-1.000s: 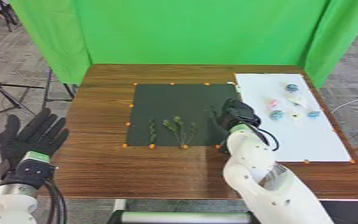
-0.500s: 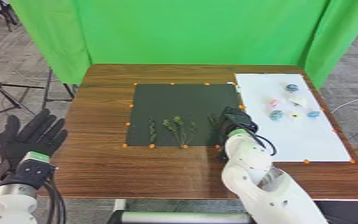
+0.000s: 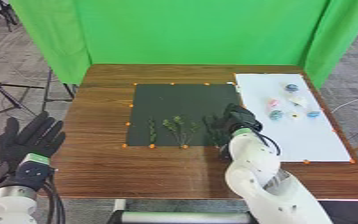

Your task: Arrange flowers

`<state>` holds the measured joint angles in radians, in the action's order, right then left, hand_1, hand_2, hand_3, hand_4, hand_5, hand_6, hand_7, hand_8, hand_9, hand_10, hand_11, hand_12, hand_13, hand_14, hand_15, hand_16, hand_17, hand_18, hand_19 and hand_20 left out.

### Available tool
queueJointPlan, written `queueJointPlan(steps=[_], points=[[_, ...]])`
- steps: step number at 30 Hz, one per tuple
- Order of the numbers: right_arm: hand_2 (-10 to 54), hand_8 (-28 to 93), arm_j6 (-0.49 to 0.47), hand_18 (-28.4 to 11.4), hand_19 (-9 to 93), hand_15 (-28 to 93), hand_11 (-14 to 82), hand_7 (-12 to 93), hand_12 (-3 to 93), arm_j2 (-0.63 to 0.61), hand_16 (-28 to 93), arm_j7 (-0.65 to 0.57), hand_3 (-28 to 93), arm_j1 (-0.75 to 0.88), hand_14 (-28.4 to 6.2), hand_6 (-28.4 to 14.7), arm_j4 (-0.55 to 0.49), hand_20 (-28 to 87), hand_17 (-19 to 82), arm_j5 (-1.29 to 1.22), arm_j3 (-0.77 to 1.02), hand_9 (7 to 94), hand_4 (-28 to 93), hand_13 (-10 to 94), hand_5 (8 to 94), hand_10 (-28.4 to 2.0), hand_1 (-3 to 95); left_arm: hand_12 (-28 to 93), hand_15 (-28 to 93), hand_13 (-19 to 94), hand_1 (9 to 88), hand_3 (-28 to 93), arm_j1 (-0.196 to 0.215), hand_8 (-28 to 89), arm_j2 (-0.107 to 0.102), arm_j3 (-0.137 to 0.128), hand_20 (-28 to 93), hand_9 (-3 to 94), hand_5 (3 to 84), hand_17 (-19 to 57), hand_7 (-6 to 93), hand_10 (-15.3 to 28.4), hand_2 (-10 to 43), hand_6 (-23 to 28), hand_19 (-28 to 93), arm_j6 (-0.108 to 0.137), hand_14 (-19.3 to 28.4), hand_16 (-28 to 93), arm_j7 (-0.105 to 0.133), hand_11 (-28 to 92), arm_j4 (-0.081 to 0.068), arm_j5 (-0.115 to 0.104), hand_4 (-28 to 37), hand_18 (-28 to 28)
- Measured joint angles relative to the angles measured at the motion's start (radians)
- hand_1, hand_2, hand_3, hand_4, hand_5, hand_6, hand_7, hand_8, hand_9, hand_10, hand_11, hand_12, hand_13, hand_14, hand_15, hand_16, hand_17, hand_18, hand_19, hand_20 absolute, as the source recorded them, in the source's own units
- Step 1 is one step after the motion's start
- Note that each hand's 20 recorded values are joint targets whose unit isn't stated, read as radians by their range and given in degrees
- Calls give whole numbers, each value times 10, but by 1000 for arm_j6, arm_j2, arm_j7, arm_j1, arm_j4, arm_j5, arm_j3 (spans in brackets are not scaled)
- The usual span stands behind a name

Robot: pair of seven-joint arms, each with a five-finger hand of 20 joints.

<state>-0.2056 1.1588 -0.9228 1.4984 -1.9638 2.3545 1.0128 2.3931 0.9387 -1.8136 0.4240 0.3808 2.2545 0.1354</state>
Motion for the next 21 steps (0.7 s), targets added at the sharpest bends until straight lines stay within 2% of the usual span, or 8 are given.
queueJointPlan(steps=[7, 11, 14, 19, 21], points=[[-95, -92, 19, -276, 923, 581, 322, 272, 273, -35, 359, 27, 739, 34, -93, -75, -60, 338, 406, -3, 48, 748, -270, 764, 614, -169, 347, 84, 427, 228, 264, 711, 5, -102, 0, 0, 86, 328, 414, -51, 188, 150, 135, 82, 315, -1, 143, -113, 11, 285, 1, -5, -283, 116], [-95, -96, 145, -257, 924, 627, 261, 275, 234, -84, 345, 55, 772, 54, -97, -66, -56, 364, 388, 26, 85, 691, -275, 719, 606, -176, 364, 84, 425, 227, 263, 711, 5, -102, 1, 0, 85, 325, 412, -50, 187, 149, 136, 82, 314, -3, 143, -113, 13, 285, 1, -4, -283, 116], [-95, -118, 212, -242, 902, 652, 208, 288, 200, -144, 327, 71, 799, 71, -106, -43, -42, 393, 357, 35, 139, 632, -280, 678, 581, -156, 384, 84, 424, 227, 263, 710, 5, -102, 3, -3, 85, 324, 411, -50, 187, 148, 136, 82, 313, -7, 143, -113, 10, 286, 1, -1, -283, 116], [-95, -126, 210, -246, 870, 666, 163, 229, 178, -241, 304, 269, 806, 159, -118, -43, -8, 430, 335, -11, 355, 580, -282, 650, 528, -139, 384, 84, 419, 226, 263, 710, 22, -101, 7, -30, 84, 321, 408, -51, 182, 148, 135, 82, 313, -12, 143, -112, 9, 282, 6, 3, -283, 117], [-95, -126, 186, -245, 864, 669, 152, 216, 172, -291, 301, 304, 807, 178, -119, -43, 12, 433, 329, -8, 383, 562, -283, 644, 512, -131, 384, 84, 418, 226, 262, 710, 30, -100, 10, -40, 84, 319, 408, -51, 182, 147, 134, 81, 313, -17, 143, -111, 9, 281, 7, 6, -283, 117]])
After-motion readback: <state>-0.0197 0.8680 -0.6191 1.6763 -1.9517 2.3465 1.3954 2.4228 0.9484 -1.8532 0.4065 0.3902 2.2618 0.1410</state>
